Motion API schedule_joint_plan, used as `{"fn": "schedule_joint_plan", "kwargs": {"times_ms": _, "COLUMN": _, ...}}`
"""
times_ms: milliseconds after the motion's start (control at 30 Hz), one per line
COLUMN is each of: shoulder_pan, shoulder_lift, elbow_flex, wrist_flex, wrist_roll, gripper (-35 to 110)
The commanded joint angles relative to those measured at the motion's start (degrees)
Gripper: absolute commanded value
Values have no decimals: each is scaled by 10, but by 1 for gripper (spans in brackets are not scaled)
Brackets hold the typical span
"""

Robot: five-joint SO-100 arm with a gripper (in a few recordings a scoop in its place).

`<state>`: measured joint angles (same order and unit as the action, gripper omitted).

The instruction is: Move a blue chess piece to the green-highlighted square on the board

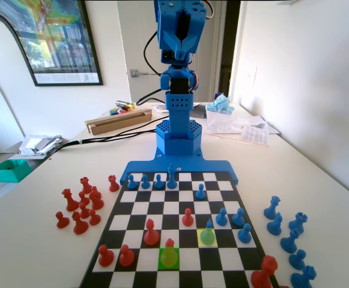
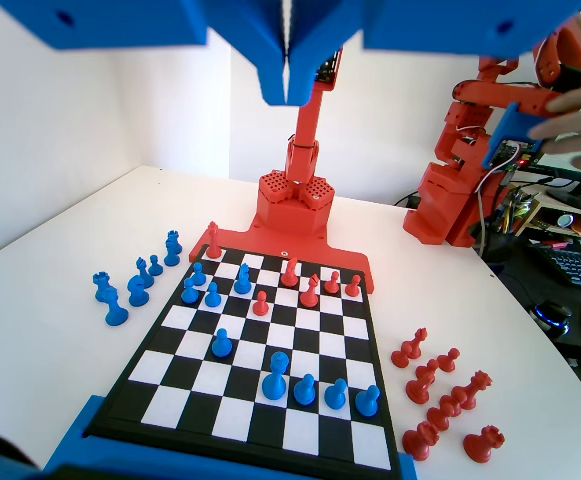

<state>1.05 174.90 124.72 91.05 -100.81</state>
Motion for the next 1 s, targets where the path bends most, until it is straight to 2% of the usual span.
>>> {"fn": "schedule_joint_plan", "kwargs": {"times_ms": 0, "shoulder_pan": 1, "shoulder_lift": 2, "elbow_flex": 3, "wrist_flex": -10, "wrist_roll": -3, "gripper": 1}}
{"fn": "schedule_joint_plan", "kwargs": {"times_ms": 700, "shoulder_pan": -4, "shoulder_lift": -13, "elbow_flex": -1, "wrist_flex": -6, "wrist_roll": -6, "gripper": 1}}
{"fn": "schedule_joint_plan", "kwargs": {"times_ms": 967, "shoulder_pan": -33, "shoulder_lift": -150, "elbow_flex": -150, "wrist_flex": 14, "wrist_roll": 116, "gripper": 1}}
